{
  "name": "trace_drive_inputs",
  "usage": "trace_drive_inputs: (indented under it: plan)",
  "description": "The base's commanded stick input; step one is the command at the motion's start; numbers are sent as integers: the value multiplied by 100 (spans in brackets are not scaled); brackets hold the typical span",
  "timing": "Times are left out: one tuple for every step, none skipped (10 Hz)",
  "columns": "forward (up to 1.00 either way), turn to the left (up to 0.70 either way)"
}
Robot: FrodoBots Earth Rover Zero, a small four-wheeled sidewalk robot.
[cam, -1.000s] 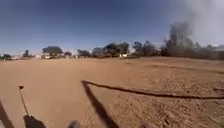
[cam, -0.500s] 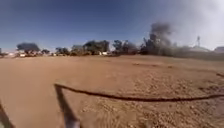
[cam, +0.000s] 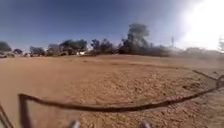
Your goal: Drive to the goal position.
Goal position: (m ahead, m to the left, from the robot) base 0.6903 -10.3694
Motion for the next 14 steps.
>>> trace_drive_inputs:
  plan:
    - [70,-27]
    - [70,-27]
    - [70,-27]
    - [70,-27]
    - [70,-27]
    - [70,-27]
    - [70,-27]
    - [70,-27]
    - [70,-27]
    - [70,-27]
    - [70,-27]
    - [70,-27]
    - [70,-27]
    - [70,-27]
